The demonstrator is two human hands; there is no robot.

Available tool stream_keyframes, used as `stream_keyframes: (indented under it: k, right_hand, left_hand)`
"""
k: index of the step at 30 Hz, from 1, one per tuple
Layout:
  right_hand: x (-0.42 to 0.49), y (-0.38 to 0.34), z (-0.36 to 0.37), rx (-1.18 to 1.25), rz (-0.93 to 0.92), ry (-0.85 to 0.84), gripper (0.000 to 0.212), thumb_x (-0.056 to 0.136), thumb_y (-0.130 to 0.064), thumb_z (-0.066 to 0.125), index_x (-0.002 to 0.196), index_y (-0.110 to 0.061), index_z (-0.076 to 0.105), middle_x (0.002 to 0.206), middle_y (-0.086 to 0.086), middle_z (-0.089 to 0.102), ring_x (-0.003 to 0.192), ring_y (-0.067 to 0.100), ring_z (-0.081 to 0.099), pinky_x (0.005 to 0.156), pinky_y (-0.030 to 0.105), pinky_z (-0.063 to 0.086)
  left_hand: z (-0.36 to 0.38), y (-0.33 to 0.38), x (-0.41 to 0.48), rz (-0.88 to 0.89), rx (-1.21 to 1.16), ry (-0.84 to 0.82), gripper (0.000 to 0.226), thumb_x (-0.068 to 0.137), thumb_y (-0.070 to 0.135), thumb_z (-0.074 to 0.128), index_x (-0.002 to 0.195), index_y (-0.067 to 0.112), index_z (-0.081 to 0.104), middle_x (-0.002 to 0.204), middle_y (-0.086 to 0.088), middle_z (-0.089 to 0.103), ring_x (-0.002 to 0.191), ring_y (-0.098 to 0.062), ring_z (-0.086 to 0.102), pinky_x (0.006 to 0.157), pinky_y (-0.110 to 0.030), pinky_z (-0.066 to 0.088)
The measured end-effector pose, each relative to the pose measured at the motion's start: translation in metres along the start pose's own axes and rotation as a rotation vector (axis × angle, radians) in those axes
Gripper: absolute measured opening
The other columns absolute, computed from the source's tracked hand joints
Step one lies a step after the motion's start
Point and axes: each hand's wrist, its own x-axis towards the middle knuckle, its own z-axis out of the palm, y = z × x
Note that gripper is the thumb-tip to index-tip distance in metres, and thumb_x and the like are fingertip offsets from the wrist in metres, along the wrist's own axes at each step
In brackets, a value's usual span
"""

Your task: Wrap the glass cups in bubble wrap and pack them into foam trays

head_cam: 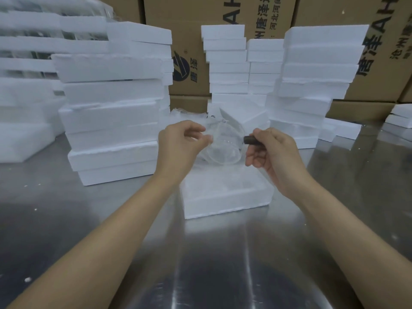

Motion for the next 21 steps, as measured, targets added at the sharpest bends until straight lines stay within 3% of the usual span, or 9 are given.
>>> stream_keyframes:
  k: [4,9,11,14,17,21]
  right_hand:
    - [-0.002,0.001,0.002,-0.115,0.047,0.015,0.013,0.093,-0.011,0.053,0.087,0.001,0.055,0.057,0.008,0.062,0.046,0.022,0.06,0.042,0.022,0.043]
    - [-0.006,0.007,0.011,-0.113,0.103,0.076,0.014,0.091,-0.009,0.049,0.083,0.0,0.055,0.056,0.007,0.063,0.049,0.025,0.065,0.045,0.021,0.047]
    - [-0.005,0.008,0.013,-0.036,0.146,0.087,0.015,0.092,-0.01,0.048,0.089,0.002,0.057,0.06,0.01,0.064,0.053,0.025,0.066,0.048,0.021,0.049]
    - [-0.006,0.009,0.017,0.176,0.207,-0.086,0.018,0.092,-0.007,0.044,0.091,-0.001,0.061,0.075,0.01,0.061,0.063,0.017,0.064,0.055,0.022,0.052]
    - [-0.01,0.01,0.021,0.447,0.268,-0.217,0.025,0.09,-0.004,0.044,0.082,-0.004,0.067,0.082,0.009,0.065,0.078,0.017,0.068,0.069,0.024,0.056]
    - [-0.007,0.005,0.021,0.599,0.244,-0.245,0.012,0.076,-0.004,0.05,0.085,-0.003,0.058,0.082,0.009,0.061,0.082,0.019,0.062,0.081,0.027,0.052]
  left_hand:
    - [0.004,0.008,-0.004,-0.047,-0.099,-0.031,0.014,0.088,0.02,0.067,0.077,0.016,0.076,0.067,0.0,0.07,0.048,-0.002,0.051,0.046,-0.014,0.042]
    - [0.01,0.018,-0.014,0.142,-0.088,-0.077,0.012,0.089,0.018,0.068,0.082,0.015,0.077,0.073,0.014,0.067,0.061,0.0,0.054,0.058,-0.017,0.046]
    - [0.015,0.021,-0.021,0.281,-0.029,-0.107,0.012,0.088,0.015,0.068,0.08,0.014,0.076,0.069,0.014,0.062,0.057,-0.002,0.049,0.056,-0.016,0.041]
    - [0.023,0.024,-0.031,0.47,0.118,-0.11,0.011,0.089,0.017,0.066,0.089,0.018,0.077,0.071,0.006,0.06,0.056,-0.006,0.047,0.056,-0.022,0.042]
    - [0.029,0.026,-0.038,0.53,0.119,-0.089,0.014,0.091,0.019,0.062,0.094,0.016,0.076,0.074,0.003,0.059,0.06,-0.006,0.048,0.056,-0.031,0.045]
    - [0.031,0.03,-0.041,0.543,0.075,-0.084,0.016,0.093,0.014,0.06,0.09,0.009,0.075,0.073,0.005,0.057,0.066,-0.006,0.051,0.061,-0.022,0.043]
